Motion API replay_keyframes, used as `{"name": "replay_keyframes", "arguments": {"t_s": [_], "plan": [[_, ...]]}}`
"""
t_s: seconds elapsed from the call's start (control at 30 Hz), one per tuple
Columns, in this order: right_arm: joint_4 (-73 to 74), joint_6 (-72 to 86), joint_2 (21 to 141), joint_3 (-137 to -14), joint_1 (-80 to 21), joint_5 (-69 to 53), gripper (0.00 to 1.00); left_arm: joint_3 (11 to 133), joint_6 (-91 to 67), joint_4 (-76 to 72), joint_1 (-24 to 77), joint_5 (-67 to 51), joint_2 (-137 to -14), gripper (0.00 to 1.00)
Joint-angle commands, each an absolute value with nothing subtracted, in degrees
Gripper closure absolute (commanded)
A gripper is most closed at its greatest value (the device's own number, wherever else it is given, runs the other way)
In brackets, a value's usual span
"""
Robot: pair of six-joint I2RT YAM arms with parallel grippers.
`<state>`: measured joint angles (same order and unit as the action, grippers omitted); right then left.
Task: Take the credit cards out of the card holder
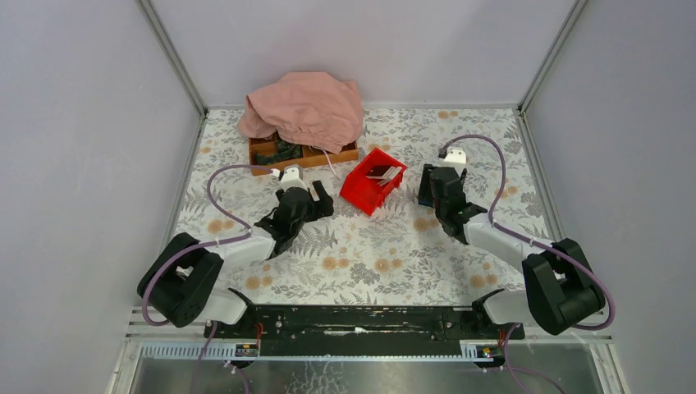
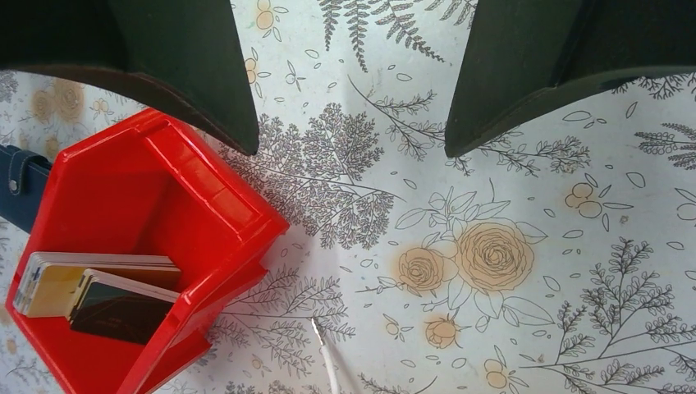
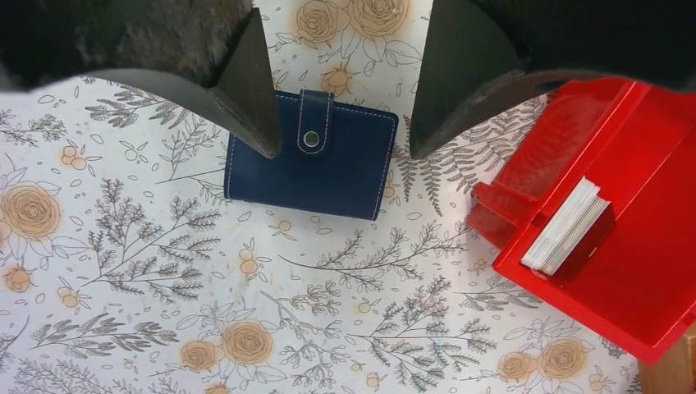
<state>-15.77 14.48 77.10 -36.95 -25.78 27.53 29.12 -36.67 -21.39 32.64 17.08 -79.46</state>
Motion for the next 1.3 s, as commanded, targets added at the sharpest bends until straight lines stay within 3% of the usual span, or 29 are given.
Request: {"name": "replay_keyframes", "arguments": {"t_s": [0.0,0.43,0.5,0.6,0.73,0.8,0.87,0.9,1.03,1.13,1.27], "plan": [[-18.80,13.92,76.63,-36.36,-26.04,31.49,0.34,30.96,-36.37,-23.75,32.69,18.41,-80.61,0.10],[-17.83,13.75,80.29,-38.41,-26.06,31.13,0.32,32.21,-32.55,-22.57,34.51,20.90,-79.43,0.09],[-16.14,14.54,82.32,-39.91,-26.07,29.66,0.36,33.24,-31.91,-21.09,35.64,22.72,-79.41,0.12],[-10.75,18.07,85.28,-43.13,-26.04,37.08,0.56,35.74,-31.44,-18.05,37.41,24.47,-80.75,0.16],[-8.98,18.81,87.54,-44.57,-25.80,38.41,0.71,36.20,-31.54,-18.10,38.23,24.62,-81.95,0.22],[-9.10,18.70,88.21,-44.81,-25.70,37.77,0.77,36.20,-31.64,-18.03,38.23,24.34,-81.76,0.28],[-8.89,18.40,89.00,-45.24,-25.73,36.77,0.97,36.07,-31.64,-18.00,38.32,23.93,-81.16,0.37],[-8.99,18.29,89.23,-45.34,-25.69,35.53,1.00,35.89,-31.57,-18.22,38.35,23.86,-80.75,0.44],[-12.34,15.40,89.27,-44.39,-25.69,25.24,1.00,35.38,-30.69,-19.37,38.56,22.48,-80.08,0.67],[-13.99,13.30,89.46,-44.48,-26.15,17.24,1.00,35.40,-30.10,-19.77,38.60,21.00,-80.35,0.92],[-17.84,9.78,88.67,-43.62,-29.88,9.40,1.00,35.60,-30.06,-19.78,38.58,20.80,-80.93,0.96]]}}
